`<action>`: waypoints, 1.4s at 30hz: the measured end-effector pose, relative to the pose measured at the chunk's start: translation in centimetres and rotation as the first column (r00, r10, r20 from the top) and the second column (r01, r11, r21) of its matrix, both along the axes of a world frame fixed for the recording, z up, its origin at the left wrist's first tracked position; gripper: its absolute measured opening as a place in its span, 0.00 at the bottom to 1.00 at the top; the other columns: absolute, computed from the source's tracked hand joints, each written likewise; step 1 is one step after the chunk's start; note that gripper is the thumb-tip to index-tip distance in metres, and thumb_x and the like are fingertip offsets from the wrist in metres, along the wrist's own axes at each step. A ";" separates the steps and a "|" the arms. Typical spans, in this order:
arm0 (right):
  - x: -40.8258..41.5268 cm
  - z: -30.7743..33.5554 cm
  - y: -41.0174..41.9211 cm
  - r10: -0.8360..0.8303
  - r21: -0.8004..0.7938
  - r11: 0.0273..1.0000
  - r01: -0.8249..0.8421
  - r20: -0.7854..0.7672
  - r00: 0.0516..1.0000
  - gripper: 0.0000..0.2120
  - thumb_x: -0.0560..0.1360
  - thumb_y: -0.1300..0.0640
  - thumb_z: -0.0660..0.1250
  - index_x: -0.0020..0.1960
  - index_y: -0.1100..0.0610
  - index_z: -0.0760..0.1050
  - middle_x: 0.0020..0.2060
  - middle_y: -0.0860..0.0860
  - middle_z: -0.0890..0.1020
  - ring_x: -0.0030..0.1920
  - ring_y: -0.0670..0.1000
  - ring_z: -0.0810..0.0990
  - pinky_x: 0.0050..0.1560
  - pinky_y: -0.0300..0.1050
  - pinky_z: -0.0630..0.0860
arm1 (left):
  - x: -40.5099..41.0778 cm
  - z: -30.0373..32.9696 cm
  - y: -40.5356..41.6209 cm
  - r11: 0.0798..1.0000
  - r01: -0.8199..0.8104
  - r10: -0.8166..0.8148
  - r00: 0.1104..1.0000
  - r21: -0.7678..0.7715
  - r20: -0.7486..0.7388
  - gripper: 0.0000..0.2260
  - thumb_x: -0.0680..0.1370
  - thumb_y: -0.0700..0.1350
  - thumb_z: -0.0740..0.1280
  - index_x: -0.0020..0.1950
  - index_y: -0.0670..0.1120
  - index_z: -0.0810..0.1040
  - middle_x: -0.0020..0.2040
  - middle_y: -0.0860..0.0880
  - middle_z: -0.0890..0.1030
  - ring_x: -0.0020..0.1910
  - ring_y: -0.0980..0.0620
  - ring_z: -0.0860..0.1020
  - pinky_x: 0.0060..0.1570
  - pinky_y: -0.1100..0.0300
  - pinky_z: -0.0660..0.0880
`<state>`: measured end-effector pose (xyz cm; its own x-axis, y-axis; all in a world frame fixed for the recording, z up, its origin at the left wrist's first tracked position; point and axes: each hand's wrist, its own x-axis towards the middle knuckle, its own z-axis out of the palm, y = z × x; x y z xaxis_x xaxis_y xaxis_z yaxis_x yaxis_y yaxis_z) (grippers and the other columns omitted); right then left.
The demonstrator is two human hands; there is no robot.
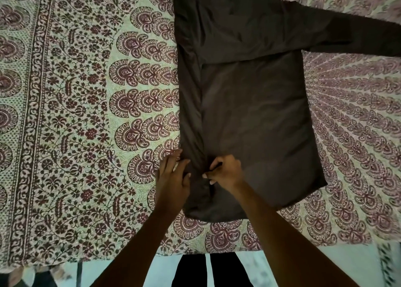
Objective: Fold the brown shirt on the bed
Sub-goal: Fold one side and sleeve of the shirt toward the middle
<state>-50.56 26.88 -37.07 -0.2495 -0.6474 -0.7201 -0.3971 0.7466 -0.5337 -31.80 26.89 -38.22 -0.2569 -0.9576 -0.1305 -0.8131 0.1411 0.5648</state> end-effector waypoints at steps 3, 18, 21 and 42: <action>-0.5 -0.2 0.9 -0.061 -0.013 0.998 0.061 -0.027 0.998 0.14 0.64 0.62 0.84 0.39 0.61 0.79 0.31 0.57 0.84 0.27 0.48 0.85 0.30 0.40 0.80 | 0.2 0.2 -0.3 0.982 0.152 -0.167 0.977 0.115 0.129 0.27 0.72 0.50 0.74 0.71 0.53 0.75 0.81 0.55 0.61 0.79 0.46 0.61 0.66 0.41 0.66; -0.6 -1.7 -6.5 0.523 -0.306 0.426 -0.851 -0.684 0.508 0.20 0.73 0.56 0.73 0.65 0.54 0.79 0.67 0.54 0.77 0.67 0.59 0.75 0.53 0.55 0.78 | 0.7 0.4 -3.7 0.939 0.256 -0.314 0.909 0.229 0.273 0.43 0.70 0.61 0.75 0.80 0.55 0.60 0.82 0.57 0.53 0.79 0.46 0.54 0.70 0.33 0.58; -1.6 -1.7 -9.1 0.529 -0.190 0.498 -0.846 -0.707 0.470 0.19 0.78 0.52 0.67 0.68 0.52 0.76 0.71 0.55 0.72 0.70 0.60 0.70 0.59 0.59 0.71 | 1.1 0.3 -4.1 0.943 0.280 -0.323 0.900 0.179 0.294 0.43 0.66 0.62 0.76 0.77 0.54 0.66 0.80 0.56 0.61 0.77 0.46 0.61 0.70 0.35 0.60; -5.0 -1.8 -25.3 0.442 -0.282 0.659 -0.697 -0.605 0.662 0.16 0.80 0.52 0.63 0.66 0.56 0.76 0.68 0.58 0.71 0.65 0.64 0.71 0.61 0.61 0.75 | -2.7 1.5 -14.9 0.901 0.346 -0.423 0.838 0.262 0.346 0.54 0.60 0.61 0.80 0.81 0.55 0.57 0.81 0.54 0.55 0.80 0.47 0.56 0.71 0.38 0.62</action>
<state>-55.58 1.62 -38.86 0.0893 -0.9751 -0.2028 -0.9297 -0.0086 -0.3682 -34.53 12.01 -36.71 -0.4919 -0.7409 -0.4573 -0.8706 0.4146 0.2648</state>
